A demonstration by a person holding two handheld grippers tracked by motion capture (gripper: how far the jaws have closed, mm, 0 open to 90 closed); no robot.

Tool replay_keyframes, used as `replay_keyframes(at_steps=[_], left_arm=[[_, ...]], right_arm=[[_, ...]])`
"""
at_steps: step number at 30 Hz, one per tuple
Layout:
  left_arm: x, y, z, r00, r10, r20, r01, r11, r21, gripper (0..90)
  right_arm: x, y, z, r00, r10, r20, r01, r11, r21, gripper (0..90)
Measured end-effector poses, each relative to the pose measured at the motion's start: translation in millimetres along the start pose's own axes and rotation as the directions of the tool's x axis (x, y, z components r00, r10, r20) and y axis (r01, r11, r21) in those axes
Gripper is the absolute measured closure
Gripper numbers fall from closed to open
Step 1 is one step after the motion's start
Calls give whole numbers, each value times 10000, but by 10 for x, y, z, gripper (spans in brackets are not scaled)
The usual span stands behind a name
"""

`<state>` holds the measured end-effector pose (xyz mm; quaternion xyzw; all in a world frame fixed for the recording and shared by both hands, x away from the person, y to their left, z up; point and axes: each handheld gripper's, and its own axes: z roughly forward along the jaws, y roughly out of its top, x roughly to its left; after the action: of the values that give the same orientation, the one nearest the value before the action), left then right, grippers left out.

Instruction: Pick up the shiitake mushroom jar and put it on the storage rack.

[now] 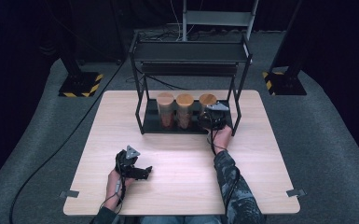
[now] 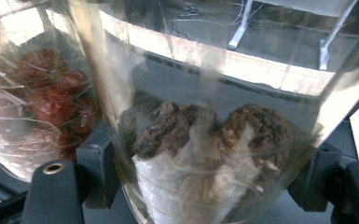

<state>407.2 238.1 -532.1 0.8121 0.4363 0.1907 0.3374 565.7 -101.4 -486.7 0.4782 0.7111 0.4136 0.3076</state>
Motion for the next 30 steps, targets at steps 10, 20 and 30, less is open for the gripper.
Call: replay_keyframes(at_steps=[10,20,30], left_arm=[[0,0,0,10000,0,-1,0,10000,0,1],[0,0,0,10000,7,-3,-7,10000,0,2],[0,0,0,10000,2,-1,-2,10000,2,2]], right_arm=[[6,-51,17,9995,307,-123,-311,9991,-297,248],[35,-62,18,9996,238,-138,-243,9991,-354,247],[20,-42,3,9996,225,-181,-228,9996,-156,245]])
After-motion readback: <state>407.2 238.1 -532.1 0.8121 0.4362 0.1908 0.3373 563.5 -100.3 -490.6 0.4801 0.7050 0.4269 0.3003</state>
